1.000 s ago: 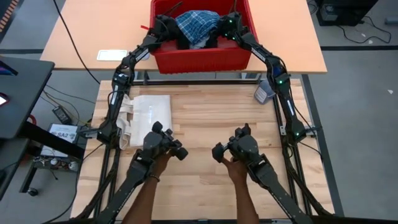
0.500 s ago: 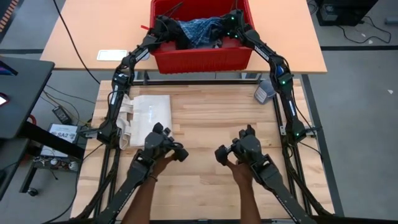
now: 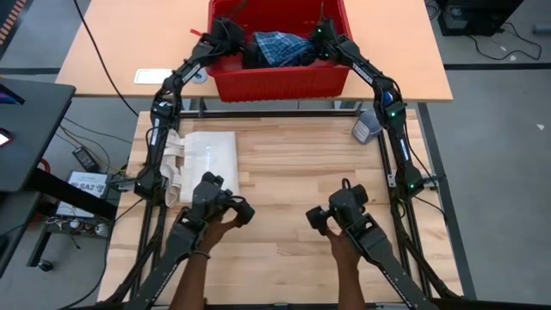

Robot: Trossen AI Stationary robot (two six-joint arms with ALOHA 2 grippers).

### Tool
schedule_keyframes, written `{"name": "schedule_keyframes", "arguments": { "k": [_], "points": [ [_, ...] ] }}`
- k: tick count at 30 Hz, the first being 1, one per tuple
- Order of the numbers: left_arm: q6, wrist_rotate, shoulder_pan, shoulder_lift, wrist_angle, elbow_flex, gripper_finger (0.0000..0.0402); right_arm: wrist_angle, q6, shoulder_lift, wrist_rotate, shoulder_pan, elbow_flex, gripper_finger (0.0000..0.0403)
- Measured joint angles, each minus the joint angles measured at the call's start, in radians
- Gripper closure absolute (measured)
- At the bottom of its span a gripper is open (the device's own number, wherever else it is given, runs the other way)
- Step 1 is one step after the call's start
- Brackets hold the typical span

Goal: Sort clothes
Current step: Put the stack of clothes into the red bin, then return to Home Position

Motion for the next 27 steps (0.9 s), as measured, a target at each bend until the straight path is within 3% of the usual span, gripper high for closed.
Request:
{"name": "schedule_keyframes", "arguments": {
  "k": [10, 14, 18, 27],
  "points": [
    [-0.007, 0.024, 0.011, -0.097, -0.026, 0.001, 0.0044, -0.051, -0.124, -0.024, 0.093, 0.029, 0.029, 0.0056],
    [-0.076, 0.061, 0.013, -0.111, -0.018, 0.001, 0.0044, -0.062, -0.183, -0.046, 0.182, 0.046, 0.029, 0.0056],
    [-0.134, 0.155, 0.004, -0.112, 0.012, 0.001, 0.0044, -0.09, -0.211, -0.067, 0.18, 0.051, 0.029, 0.0056],
    [-0.083, 0.151, -0.037, -0.14, 0.035, 0.0, 0.0044, -0.147, -0.223, -0.155, 0.23, 0.066, 0.028, 0.0056]
  ]
}}
